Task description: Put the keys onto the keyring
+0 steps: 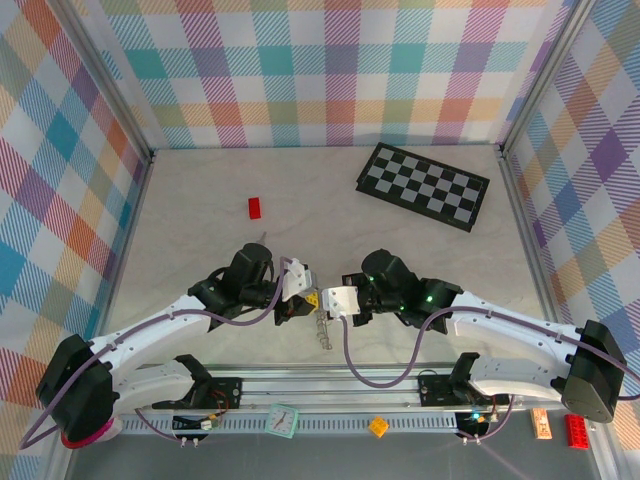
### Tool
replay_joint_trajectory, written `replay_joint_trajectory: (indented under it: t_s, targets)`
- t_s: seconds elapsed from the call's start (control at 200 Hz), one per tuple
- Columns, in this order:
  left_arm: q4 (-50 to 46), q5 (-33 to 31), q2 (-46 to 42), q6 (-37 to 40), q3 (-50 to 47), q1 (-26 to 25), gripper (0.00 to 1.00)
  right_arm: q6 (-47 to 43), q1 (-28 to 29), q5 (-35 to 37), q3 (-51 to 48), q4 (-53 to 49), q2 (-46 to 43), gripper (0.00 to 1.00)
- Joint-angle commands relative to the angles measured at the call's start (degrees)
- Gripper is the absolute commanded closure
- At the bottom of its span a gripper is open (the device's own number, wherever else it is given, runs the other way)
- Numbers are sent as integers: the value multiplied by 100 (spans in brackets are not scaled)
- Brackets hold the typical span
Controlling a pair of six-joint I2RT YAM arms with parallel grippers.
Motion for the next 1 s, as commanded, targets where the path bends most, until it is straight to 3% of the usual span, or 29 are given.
replay_joint_trajectory:
  t_s: [0.0, 0.8, 0.995]
  targets:
    - [124, 111, 2, -13, 213, -24, 100, -55, 49, -136, 3, -112, 63, 100]
    - [159, -125, -156, -31, 134, -30, 100, -116, 75, -425, 81, -653, 28, 100]
    - [144, -39, -145, -40, 134, -29, 100, -42, 78, 146, -23, -181, -19, 100]
